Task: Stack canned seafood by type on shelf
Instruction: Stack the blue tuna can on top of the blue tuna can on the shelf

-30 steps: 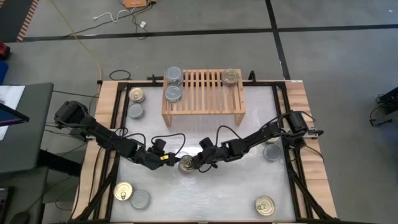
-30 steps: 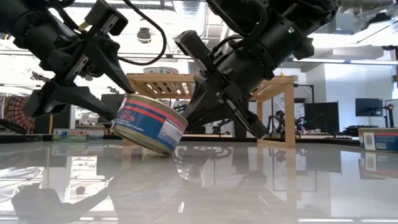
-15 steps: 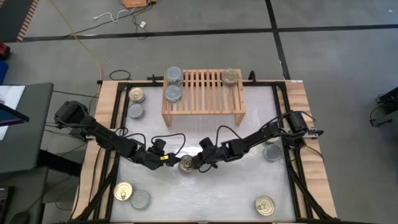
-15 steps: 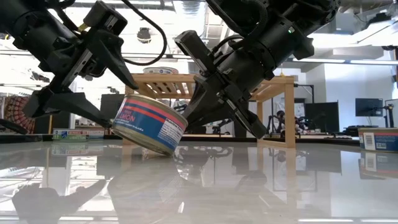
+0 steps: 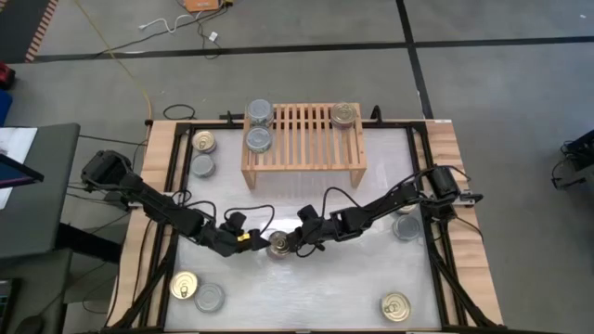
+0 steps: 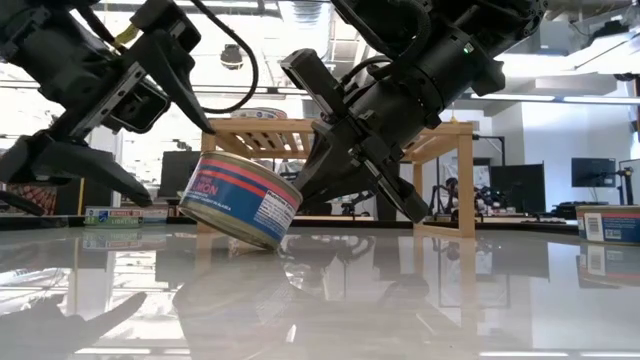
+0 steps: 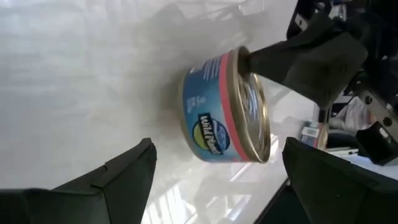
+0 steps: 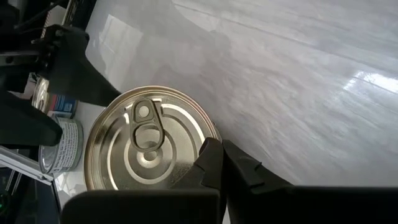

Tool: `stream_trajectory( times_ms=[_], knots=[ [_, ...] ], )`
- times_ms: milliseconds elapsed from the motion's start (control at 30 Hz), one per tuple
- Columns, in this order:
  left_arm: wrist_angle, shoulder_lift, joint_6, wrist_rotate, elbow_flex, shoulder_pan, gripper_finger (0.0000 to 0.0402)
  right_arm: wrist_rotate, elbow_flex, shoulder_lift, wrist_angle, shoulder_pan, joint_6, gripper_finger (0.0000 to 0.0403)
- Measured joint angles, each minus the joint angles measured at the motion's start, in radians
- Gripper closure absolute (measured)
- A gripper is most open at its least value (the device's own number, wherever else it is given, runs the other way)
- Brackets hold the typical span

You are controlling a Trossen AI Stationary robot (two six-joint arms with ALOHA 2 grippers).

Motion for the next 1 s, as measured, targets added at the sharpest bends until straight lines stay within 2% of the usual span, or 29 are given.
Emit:
stream_trajectory(
  times_ms=[467, 800, 1000],
  knots=[
    [0.012, 0.008, -0.058, -0.109, 0.0, -0.017, 0.0065, -0.002, 0.0, 0.0, 0.002, -0.012, -0.018, 0.0376],
    [0.27, 0.181, -0.077, -0.094, 0.001, -0.017, 0.0065, -0.003, -0.001, 0.0, 0.005, -0.015, -0.023, 0.0376],
    [0.343, 0.231, -0.092, -0.088, 0.001, -0.017, 0.0065, -0.014, -0.001, 0.0, 0.005, -0.015, -0.026, 0.0376]
  ],
)
